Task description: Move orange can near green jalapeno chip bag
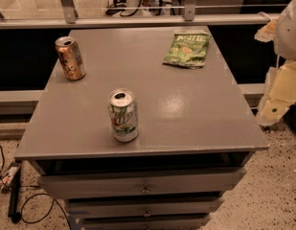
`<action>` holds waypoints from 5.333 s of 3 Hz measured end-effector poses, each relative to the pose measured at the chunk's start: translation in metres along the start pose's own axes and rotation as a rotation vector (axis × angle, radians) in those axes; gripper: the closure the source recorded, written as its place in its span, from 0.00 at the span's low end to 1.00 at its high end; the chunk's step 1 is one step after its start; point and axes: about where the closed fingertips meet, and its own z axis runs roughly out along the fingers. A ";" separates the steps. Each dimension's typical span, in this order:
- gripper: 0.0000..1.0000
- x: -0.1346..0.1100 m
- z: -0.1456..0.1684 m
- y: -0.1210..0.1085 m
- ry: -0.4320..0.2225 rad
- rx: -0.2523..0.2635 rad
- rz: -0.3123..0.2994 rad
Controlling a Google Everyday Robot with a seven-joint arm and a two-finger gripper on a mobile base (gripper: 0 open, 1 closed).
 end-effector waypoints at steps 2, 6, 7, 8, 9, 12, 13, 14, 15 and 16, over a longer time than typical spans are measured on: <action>0.00 -0.020 0.013 -0.011 -0.086 -0.006 -0.016; 0.00 -0.142 0.109 -0.094 -0.486 -0.012 -0.134; 0.00 -0.166 0.146 -0.141 -0.595 0.028 -0.176; 0.00 -0.200 0.165 -0.177 -0.680 0.042 -0.206; 0.00 -0.238 0.178 -0.197 -0.751 0.009 -0.191; 0.00 -0.346 0.212 -0.176 -0.964 -0.167 -0.075; 0.00 -0.378 0.224 -0.151 -1.028 -0.240 -0.067; 0.00 -0.406 0.223 -0.126 -1.086 -0.309 -0.081; 0.00 -0.424 0.219 -0.099 -1.121 -0.384 -0.077; 0.00 -0.437 0.218 -0.077 -1.141 -0.418 -0.074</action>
Offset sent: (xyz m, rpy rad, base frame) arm 0.0497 0.0461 -0.0160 0.2033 -0.0340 0.1010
